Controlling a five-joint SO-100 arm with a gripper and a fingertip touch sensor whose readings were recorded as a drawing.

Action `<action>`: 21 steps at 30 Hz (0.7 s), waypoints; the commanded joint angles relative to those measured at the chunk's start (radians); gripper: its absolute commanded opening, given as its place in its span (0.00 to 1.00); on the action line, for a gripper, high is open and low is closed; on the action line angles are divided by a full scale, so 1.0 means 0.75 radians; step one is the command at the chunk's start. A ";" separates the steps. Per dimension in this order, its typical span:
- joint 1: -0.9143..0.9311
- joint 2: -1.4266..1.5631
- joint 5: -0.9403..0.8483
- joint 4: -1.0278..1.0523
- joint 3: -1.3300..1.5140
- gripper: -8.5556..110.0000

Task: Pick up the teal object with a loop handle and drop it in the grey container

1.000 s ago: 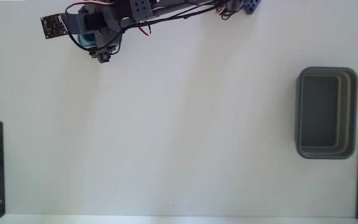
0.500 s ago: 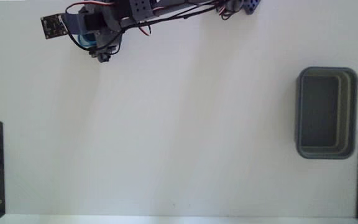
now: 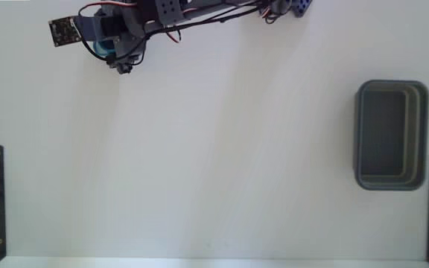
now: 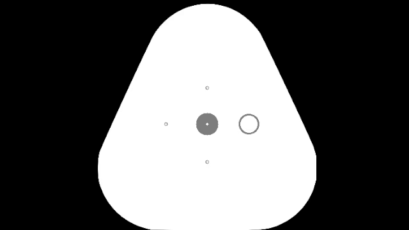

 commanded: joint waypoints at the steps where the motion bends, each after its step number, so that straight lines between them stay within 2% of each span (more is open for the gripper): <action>1: 0.017 0.049 0.006 -0.017 -0.004 0.83; 21: 0.017 0.049 0.006 -0.017 -0.004 0.78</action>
